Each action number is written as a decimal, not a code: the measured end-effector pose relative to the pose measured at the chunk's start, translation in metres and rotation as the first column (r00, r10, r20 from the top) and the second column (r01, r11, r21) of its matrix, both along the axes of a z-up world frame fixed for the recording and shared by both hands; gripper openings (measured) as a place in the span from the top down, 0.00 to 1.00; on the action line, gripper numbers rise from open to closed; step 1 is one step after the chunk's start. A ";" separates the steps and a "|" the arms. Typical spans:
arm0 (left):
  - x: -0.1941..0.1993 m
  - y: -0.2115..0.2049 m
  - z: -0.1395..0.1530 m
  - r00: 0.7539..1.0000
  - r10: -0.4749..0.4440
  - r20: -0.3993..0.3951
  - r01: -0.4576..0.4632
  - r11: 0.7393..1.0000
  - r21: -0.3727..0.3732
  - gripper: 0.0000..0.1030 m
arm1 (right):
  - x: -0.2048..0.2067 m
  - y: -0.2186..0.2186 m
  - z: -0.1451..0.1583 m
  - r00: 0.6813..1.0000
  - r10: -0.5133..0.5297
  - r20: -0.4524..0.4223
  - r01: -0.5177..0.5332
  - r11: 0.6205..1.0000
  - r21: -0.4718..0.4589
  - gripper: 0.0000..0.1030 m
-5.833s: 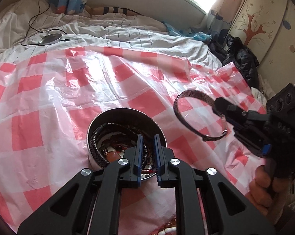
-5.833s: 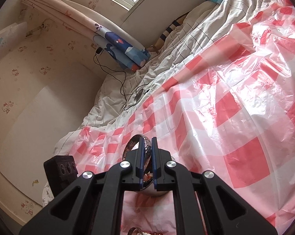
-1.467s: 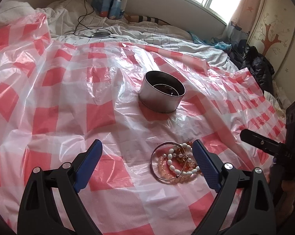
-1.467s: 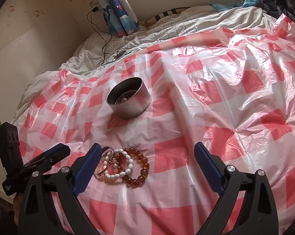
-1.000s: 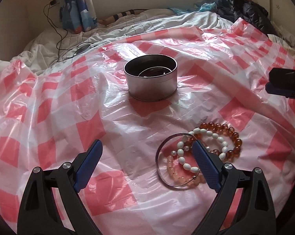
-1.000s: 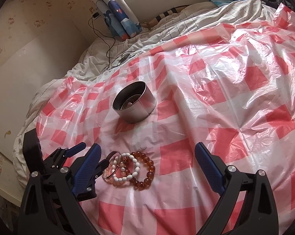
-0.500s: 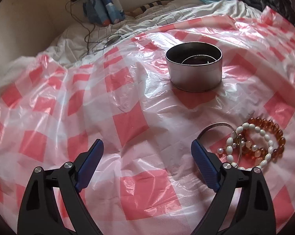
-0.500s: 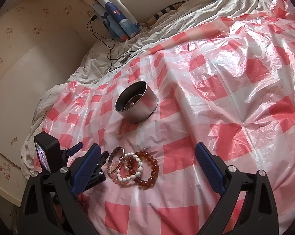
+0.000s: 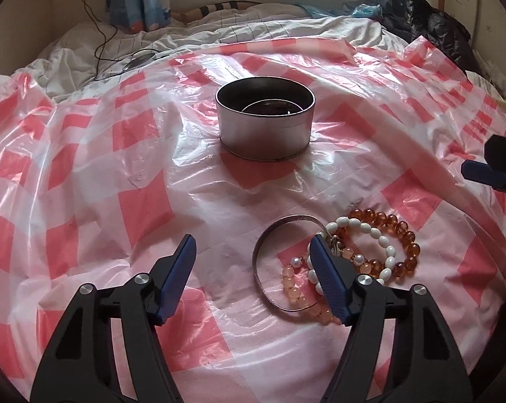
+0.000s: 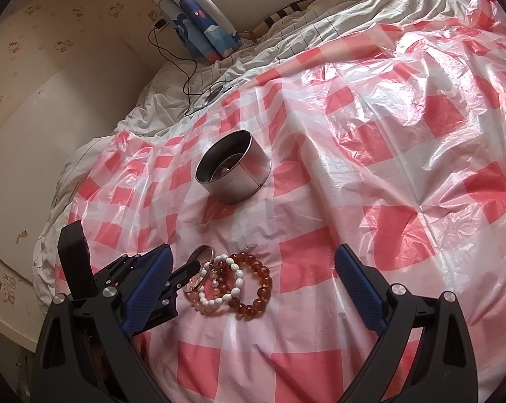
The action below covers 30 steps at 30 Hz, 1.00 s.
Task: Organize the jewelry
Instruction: 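Lower the left tool and close it on the silver ball-end bangle, then grasp the white bead bracelet with the right tool while the left tool holds the bangle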
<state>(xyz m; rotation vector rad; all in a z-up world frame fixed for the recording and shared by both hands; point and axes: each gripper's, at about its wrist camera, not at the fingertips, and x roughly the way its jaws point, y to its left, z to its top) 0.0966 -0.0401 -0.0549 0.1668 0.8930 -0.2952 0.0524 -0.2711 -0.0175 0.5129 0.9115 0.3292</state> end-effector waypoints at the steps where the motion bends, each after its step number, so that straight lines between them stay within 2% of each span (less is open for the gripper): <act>1: 0.001 0.001 -0.001 1.000 0.002 -0.006 -0.002 1.000 -0.005 0.39 | 0.000 0.000 0.000 1.000 0.000 0.000 0.000 1.000 0.000 0.10; 3: 0.003 0.000 -0.004 1.000 -0.001 -0.018 0.002 1.000 0.004 0.40 | 0.000 0.001 0.000 1.000 0.003 0.002 -0.003 1.000 -0.002 0.10; 6: 0.004 -0.007 -0.007 1.000 -0.019 -0.021 0.020 0.999 0.034 0.57 | 0.000 0.001 0.000 1.000 0.003 0.002 -0.003 1.000 -0.002 0.10; 8: 0.004 -0.009 -0.009 0.999 -0.021 -0.024 0.022 0.999 0.047 0.76 | 0.000 0.001 0.000 1.000 0.001 0.002 -0.001 1.000 -0.002 0.10; 9: 0.004 -0.009 -0.010 0.999 -0.020 -0.031 0.021 0.999 0.050 0.80 | 0.000 0.001 0.000 1.000 0.001 0.001 -0.001 1.000 -0.002 0.10; 10: 0.005 -0.009 -0.011 0.999 -0.015 -0.042 0.018 0.998 0.053 0.91 | 0.000 0.001 0.000 1.000 0.001 0.001 -0.001 1.000 -0.001 0.10; 11: 0.005 -0.008 -0.012 0.999 -0.011 -0.048 0.013 0.998 0.055 0.97 | 0.000 0.001 -0.001 1.000 0.001 0.000 -0.001 1.000 -0.001 0.10; 15: 0.005 0.000 -0.012 0.998 0.005 -0.061 -0.003 1.000 0.025 0.98 | 0.001 0.003 -0.002 1.000 0.008 -0.004 -0.008 1.000 -0.004 0.10; 18: 0.007 0.013 -0.005 0.997 0.062 -0.048 -0.062 0.998 -0.004 0.98 | 0.003 0.008 -0.006 0.999 0.029 -0.025 -0.030 0.999 -0.024 0.10; 22: 0.012 0.041 0.000 0.986 0.157 -0.061 -0.161 0.985 -0.060 0.98 | 0.004 0.024 -0.013 0.995 0.091 -0.052 -0.095 0.991 -0.089 0.10; 27: 0.010 0.049 -0.004 0.984 0.165 -0.074 -0.169 0.984 -0.051 0.98 | 0.001 0.062 -0.014 0.975 0.222 -0.029 -0.223 0.949 -0.222 0.10; 28: 0.011 0.049 -0.004 0.983 0.164 -0.076 -0.169 0.984 -0.050 0.98 | 0.002 0.068 -0.015 0.968 0.251 -0.025 -0.250 0.943 -0.218 0.15; 29: 0.011 0.050 -0.005 0.983 0.166 -0.080 -0.170 0.984 -0.051 0.98 | 0.005 0.072 -0.018 0.961 0.274 -0.036 -0.276 0.941 -0.194 0.27; 30: 0.011 0.052 -0.005 0.982 0.169 -0.084 -0.173 0.983 -0.052 0.98 | 0.010 0.074 -0.023 0.957 0.283 -0.061 -0.289 0.943 -0.165 0.31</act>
